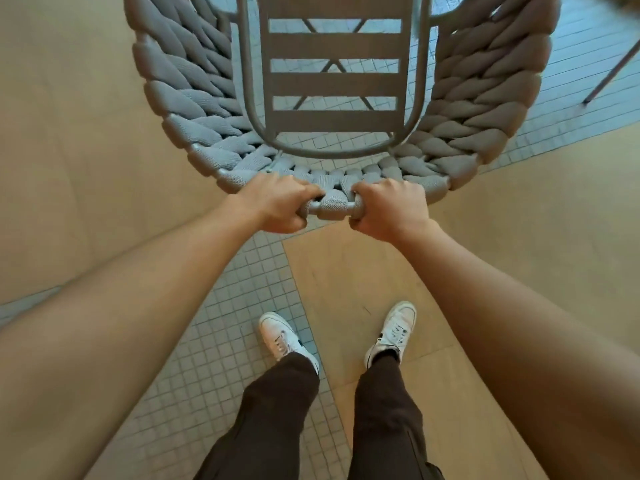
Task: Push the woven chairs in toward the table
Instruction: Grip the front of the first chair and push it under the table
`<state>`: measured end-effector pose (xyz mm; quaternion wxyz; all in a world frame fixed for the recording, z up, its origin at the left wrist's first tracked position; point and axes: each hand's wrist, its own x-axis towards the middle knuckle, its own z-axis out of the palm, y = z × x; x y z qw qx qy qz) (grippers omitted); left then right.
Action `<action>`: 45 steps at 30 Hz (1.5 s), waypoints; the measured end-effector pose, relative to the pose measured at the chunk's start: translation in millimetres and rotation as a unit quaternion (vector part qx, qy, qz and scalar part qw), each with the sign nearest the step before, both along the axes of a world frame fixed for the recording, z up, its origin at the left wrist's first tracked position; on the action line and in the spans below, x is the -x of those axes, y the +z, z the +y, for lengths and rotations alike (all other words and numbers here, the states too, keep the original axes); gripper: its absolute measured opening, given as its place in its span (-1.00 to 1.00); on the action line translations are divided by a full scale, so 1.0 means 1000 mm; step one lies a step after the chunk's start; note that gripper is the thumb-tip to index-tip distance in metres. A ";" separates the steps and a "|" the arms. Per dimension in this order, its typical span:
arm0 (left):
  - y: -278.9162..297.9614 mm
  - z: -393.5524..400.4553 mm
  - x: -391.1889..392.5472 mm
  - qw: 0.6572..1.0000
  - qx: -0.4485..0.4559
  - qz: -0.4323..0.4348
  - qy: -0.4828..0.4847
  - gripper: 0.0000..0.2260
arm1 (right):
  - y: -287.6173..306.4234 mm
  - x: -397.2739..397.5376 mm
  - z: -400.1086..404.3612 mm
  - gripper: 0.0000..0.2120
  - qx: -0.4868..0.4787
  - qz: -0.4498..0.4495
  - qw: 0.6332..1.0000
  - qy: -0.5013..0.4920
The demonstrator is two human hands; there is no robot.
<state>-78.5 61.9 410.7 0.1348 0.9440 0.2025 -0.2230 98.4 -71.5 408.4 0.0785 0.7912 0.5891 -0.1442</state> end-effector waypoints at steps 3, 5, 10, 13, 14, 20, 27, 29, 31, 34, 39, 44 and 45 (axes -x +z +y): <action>0.009 0.029 0.003 0.999 -0.024 -0.013 -0.045 -0.57 | 0.004 0.012 0.013 -0.63 -0.040 -0.010 0.998 -0.040; 0.013 0.045 0.007 0.996 -0.046 -0.018 -0.076 -0.56 | 0.008 0.022 0.020 -0.64 -0.047 -0.008 0.996 -0.071; 0.027 0.082 0.003 0.993 -0.033 0.006 -0.117 -0.54 | 0.018 0.039 0.038 -0.64 -0.036 0.000 0.995 -0.092; 0.036 0.109 -0.012 0.992 -0.035 0.019 -0.123 -0.53 | 0.023 0.032 0.056 -0.59 -0.043 0.004 0.994 -0.099; 0.039 0.118 -0.022 0.991 -0.036 0.021 -0.125 -0.53 | 0.025 0.026 0.064 -0.58 -0.043 0.003 0.993 -0.106; 0.037 0.157 -0.077 0.985 -0.063 0.035 -0.154 -0.52 | 0.026 -0.019 0.098 -0.51 -0.049 -0.015 0.991 -0.126; 0.033 0.191 -0.105 0.983 -0.037 0.043 -0.175 -0.48 | 0.024 -0.045 0.125 -0.51 -0.066 -0.020 0.992 -0.104; 0.032 0.202 -0.115 0.983 -0.042 0.038 -0.174 -0.49 | 0.024 -0.054 0.137 -0.51 -0.058 -0.012 0.992 -0.114; 0.031 0.217 -0.127 0.983 -0.048 0.033 -0.176 -0.50 | 0.024 -0.066 0.153 -0.53 -0.053 -0.009 0.991 -0.123; 0.031 0.243 -0.145 0.984 -0.049 0.029 -0.169 -0.51 | 0.024 -0.084 0.177 -0.54 -0.054 -0.009 0.990 -0.127; 0.035 0.278 -0.176 0.985 -0.046 0.027 -0.162 -0.51 | 0.027 -0.115 0.215 -0.54 -0.042 -0.002 0.991 -0.126; 0.032 0.311 -0.206 0.985 -0.040 0.026 -0.166 -0.54 | 0.027 -0.149 0.249 -0.54 -0.032 -0.006 0.992 -0.124; 0.032 0.318 -0.212 0.985 -0.041 0.024 -0.167 -0.57 | 0.028 -0.154 0.256 -0.54 -0.031 -0.009 0.992 -0.125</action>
